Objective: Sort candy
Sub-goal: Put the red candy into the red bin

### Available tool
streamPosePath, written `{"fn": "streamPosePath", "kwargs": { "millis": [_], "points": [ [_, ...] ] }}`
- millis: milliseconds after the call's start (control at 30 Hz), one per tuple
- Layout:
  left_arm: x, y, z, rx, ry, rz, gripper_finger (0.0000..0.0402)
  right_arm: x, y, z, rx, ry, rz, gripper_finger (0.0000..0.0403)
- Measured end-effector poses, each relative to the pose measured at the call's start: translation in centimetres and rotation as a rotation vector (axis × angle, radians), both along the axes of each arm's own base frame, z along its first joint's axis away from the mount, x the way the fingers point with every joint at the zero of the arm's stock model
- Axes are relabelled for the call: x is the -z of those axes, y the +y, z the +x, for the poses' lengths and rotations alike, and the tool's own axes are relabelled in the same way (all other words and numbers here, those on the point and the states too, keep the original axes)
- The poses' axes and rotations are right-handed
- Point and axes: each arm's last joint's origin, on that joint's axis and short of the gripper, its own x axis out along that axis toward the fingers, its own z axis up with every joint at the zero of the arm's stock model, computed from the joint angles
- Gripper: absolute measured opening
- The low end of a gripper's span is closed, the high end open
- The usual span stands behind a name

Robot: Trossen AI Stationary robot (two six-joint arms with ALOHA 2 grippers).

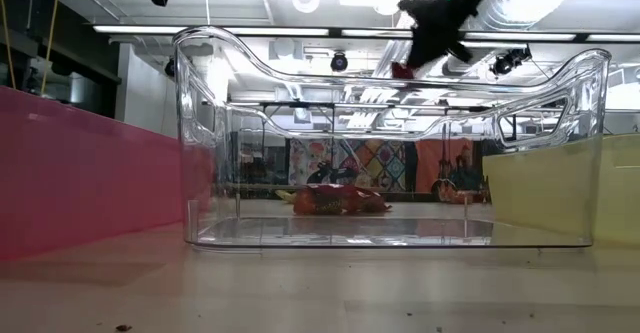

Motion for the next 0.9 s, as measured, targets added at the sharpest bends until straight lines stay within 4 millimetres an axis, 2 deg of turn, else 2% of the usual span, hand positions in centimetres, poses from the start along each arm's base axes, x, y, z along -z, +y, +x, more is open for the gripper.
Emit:
{"fn": "streamPosePath", "kwargs": {
  "millis": [200,400,700,900],
  "points": [
    [-0.2,0.0,0.0,0.0,-0.023,-0.009,0.0182,-0.5,5.9,3.3,-0.238,-0.085,-0.02,0.0],
    [-0.5,0.0,0.0,0.001,-0.058,-0.011,0.0182,-1.1,10.1,4.5,-0.376,-0.162,-0.029,0.0],
    [-1.1,0.0,0.1,0.002,-0.121,-0.013,0.0182,-1.3,11.7,4.5,-0.464,-0.165,-0.064,0.0],
    [-0.6,-0.1,1.1,0.002,-0.09,-0.021,0.0182,-2.6,12.6,3.0,-0.576,-0.197,-0.093,0.0]
  ]
}}
